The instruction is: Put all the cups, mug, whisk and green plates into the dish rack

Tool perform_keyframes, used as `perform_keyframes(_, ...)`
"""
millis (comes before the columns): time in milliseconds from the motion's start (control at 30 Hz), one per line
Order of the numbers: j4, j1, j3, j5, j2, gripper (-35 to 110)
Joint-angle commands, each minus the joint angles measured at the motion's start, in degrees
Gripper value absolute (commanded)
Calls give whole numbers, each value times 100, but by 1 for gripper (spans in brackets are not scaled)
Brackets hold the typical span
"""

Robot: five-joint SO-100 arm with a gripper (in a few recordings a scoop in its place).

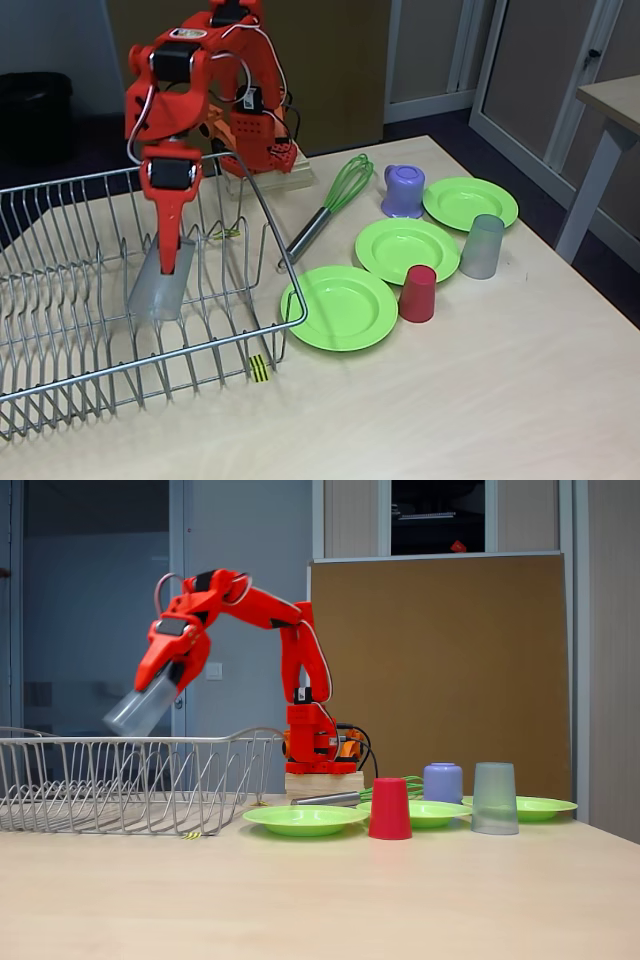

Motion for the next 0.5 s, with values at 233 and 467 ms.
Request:
perform_keyframes(233,826,835,-2944,-1099,-2540,0)
perform_keyframes(467,879,958,-3375,-1415,-3023,10)
